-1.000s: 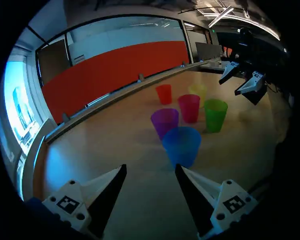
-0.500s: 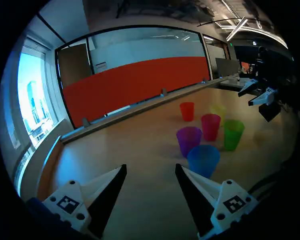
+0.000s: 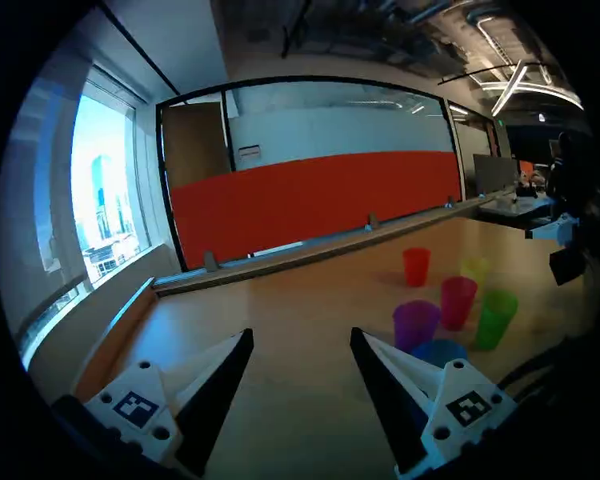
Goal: Pour water
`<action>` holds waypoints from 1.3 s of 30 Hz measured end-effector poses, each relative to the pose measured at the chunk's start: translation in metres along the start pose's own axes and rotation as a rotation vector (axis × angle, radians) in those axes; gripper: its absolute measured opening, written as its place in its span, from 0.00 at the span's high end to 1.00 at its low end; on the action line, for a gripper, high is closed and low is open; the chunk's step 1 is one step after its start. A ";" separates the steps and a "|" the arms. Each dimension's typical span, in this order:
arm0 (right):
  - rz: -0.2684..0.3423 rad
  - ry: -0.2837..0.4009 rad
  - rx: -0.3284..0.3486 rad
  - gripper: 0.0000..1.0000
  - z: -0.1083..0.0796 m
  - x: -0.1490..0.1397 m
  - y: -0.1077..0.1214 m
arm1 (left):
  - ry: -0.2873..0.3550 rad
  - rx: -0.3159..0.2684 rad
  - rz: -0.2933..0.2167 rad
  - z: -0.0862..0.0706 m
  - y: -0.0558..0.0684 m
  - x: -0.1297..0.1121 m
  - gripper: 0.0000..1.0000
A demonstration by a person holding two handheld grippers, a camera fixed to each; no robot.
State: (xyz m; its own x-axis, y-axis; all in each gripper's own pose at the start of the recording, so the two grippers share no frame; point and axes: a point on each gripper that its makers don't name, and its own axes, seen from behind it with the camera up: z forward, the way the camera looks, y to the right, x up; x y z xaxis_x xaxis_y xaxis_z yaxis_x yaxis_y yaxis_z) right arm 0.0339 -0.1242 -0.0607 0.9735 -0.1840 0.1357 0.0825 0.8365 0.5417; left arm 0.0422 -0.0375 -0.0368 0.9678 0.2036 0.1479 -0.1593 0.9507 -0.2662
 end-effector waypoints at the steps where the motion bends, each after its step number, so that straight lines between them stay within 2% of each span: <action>1: 0.007 0.008 -0.023 0.00 -0.001 0.002 0.005 | 0.011 0.012 -0.012 0.000 -0.002 0.003 0.10; 8: 0.033 0.073 -0.171 0.00 -0.007 0.023 0.033 | 0.083 0.072 -0.061 -0.005 -0.005 0.021 0.10; 17: 0.040 0.142 -0.336 0.00 -0.012 0.044 0.060 | 0.143 0.088 -0.084 -0.010 0.008 0.037 0.10; 23: 0.100 0.177 -0.443 0.00 -0.018 0.053 0.082 | 0.181 0.109 -0.090 -0.012 0.009 0.048 0.10; 29: 0.128 0.220 -0.483 0.00 -0.019 0.058 0.092 | 0.198 0.129 -0.112 -0.007 0.008 0.052 0.10; 39: 0.131 0.209 -0.537 0.00 -0.019 0.048 0.106 | 0.219 0.140 -0.131 -0.002 0.012 0.058 0.10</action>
State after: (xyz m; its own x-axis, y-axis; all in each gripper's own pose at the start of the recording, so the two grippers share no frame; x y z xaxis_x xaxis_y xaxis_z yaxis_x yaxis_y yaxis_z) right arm 0.0933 -0.0345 -0.0125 0.9997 -0.0017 -0.0224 0.0023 0.9996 0.0283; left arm 0.0964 -0.0148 -0.0332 0.9985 0.0363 -0.0411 -0.0410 0.9917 -0.1221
